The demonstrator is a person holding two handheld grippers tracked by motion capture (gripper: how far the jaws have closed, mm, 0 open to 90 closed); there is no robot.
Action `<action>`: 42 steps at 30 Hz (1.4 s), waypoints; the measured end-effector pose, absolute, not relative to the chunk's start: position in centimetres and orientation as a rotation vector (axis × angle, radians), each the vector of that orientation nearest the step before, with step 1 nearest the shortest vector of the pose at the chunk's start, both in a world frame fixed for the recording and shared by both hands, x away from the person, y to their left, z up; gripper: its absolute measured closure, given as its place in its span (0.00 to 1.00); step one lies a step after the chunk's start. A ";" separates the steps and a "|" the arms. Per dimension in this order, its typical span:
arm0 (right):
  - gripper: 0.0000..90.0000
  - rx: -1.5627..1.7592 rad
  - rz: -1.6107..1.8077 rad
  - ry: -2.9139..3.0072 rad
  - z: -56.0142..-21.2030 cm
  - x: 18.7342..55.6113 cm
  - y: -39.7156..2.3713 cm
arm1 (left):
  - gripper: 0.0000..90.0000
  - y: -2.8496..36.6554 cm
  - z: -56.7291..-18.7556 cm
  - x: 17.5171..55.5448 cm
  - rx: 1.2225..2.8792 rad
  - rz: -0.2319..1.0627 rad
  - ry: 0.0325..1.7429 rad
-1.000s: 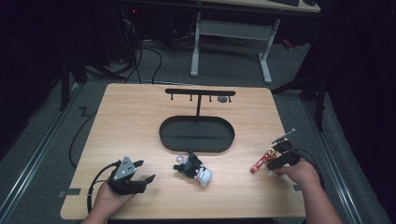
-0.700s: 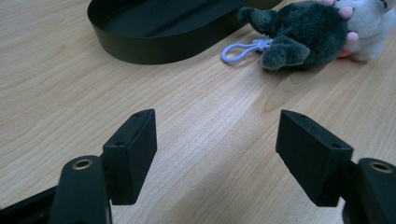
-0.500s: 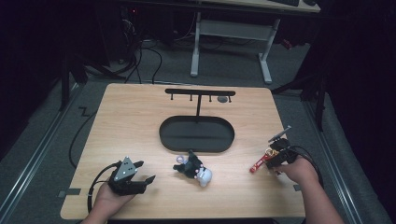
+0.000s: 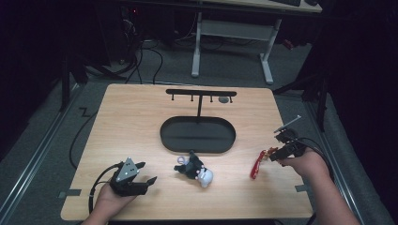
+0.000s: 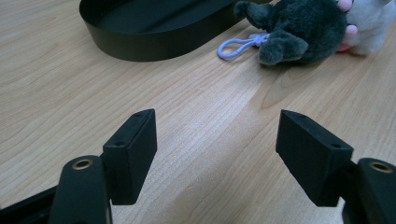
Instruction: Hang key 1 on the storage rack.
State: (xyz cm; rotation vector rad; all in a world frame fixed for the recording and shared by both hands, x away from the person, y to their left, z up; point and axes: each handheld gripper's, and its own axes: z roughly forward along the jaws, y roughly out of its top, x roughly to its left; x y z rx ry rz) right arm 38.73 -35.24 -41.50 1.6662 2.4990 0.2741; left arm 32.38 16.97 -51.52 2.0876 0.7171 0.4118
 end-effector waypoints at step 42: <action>0.62 1.624 0.363 2.534 -29.5 41.8 -29.7 | 0.32 17.0 -51.5 32.1 2.088 0.417 0.685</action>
